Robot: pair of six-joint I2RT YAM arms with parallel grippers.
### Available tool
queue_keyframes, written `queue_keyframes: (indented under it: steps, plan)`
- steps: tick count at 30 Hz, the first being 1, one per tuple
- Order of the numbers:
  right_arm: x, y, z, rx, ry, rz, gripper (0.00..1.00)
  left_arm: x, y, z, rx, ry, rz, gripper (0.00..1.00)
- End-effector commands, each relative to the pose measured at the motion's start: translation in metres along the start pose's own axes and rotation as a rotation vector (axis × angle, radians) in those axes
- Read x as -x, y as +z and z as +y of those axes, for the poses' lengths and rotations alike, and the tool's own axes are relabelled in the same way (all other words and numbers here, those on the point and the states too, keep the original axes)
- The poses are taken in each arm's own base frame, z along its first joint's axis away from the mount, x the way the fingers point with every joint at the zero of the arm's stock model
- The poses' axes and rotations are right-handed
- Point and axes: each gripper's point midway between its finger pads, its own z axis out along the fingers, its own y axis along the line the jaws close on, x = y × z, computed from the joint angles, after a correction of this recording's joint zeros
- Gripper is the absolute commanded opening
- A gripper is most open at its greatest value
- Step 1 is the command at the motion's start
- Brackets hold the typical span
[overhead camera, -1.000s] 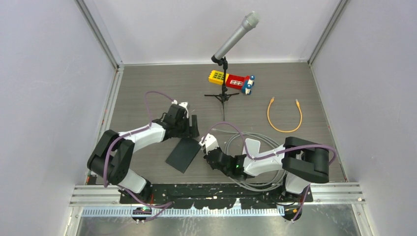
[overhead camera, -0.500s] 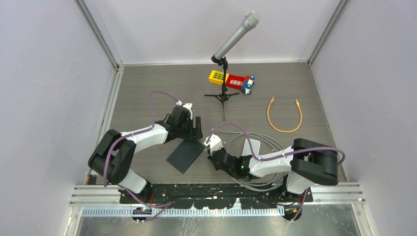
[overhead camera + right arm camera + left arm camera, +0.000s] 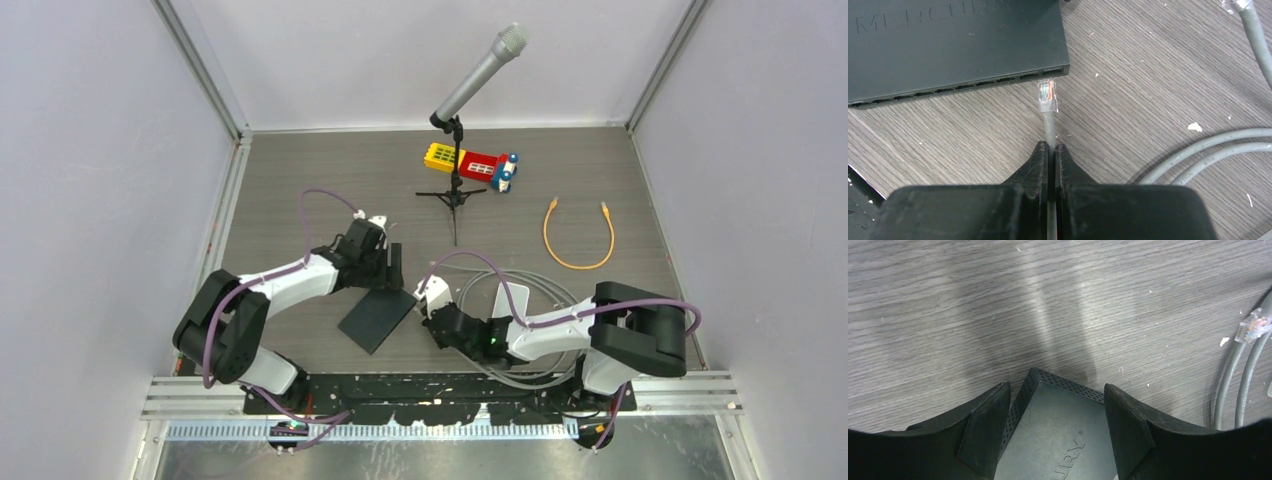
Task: Insert the plug into the switch port
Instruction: Insert the connector into the switch port.
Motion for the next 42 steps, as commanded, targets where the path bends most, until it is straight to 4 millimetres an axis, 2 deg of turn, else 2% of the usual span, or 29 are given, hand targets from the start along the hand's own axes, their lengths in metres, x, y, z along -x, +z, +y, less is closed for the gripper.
queue_keyframes:
  steps: [1,7,13,31,38,42]
  plan:
    - [0.010,0.004,0.009,0.023,0.048,-0.037,0.00,-0.025,0.003,-0.007,-0.042,0.039,0.077,0.70]
    - [0.011,0.005,0.017,0.063,0.051,-0.027,0.00,-0.029,0.005,-0.003,-0.024,0.039,0.079,0.69]
    - [0.012,0.005,0.017,0.063,0.055,-0.036,0.00,-0.027,0.006,-0.001,-0.011,0.038,0.078,0.70]
    - [0.044,0.009,0.021,0.042,0.038,-0.105,0.00,-0.029,0.007,-0.003,-0.022,0.040,0.084,0.70]
    - [0.040,0.014,0.013,-0.005,0.048,-0.110,0.00,-0.030,0.007,-0.005,-0.034,0.042,0.086,0.69]
    - [0.040,0.023,0.018,-0.004,0.044,-0.105,0.01,-0.030,0.007,-0.006,-0.039,0.044,0.089,0.69]
